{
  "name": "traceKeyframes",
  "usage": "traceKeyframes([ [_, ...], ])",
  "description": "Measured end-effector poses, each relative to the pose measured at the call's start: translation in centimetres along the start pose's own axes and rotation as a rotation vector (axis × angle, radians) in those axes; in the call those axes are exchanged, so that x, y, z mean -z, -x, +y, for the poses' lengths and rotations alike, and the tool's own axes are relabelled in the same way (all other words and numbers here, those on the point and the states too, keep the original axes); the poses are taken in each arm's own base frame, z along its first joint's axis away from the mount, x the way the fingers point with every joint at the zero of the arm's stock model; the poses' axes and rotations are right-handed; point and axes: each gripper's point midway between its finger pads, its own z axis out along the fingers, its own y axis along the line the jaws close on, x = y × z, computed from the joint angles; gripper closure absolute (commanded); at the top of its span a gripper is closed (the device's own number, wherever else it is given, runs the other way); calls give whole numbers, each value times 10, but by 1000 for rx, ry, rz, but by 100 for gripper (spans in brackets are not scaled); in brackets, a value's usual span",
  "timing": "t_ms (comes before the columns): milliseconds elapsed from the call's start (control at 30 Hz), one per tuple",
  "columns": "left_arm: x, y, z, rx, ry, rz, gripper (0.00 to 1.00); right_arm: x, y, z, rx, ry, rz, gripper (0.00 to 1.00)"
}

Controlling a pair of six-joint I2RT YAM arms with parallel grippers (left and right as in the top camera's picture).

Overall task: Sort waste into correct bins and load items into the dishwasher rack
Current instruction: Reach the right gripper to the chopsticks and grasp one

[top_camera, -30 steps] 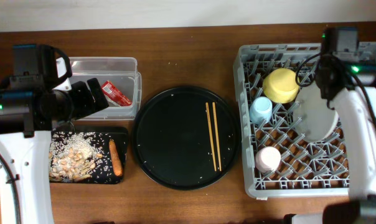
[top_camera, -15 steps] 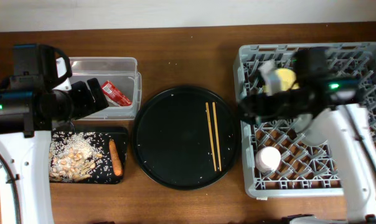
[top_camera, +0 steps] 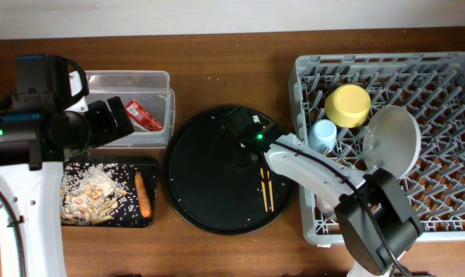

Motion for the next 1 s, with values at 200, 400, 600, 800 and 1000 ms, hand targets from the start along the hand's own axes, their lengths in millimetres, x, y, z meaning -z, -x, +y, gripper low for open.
traceKeyframes([
  [200, 0, 0, 0, 0, 0, 0, 1, -13, 5, -27, -99, 9, 26, 79],
  [400, 0, 0, 0, 0, 0, 0, 1, -18, 5, -25, -104, 23, 21, 79],
  [600, 0, 0, 0, 0, 0, 0, 1, -39, -4, -25, -120, 5, 61, 79],
  [800, 0, 0, 0, 0, 0, 0, 1, -40, -3, -28, -126, -9, 56, 96],
  [1000, 0, 0, 0, 0, 0, 0, 1, -33, -13, -29, -104, -18, 113, 96],
])
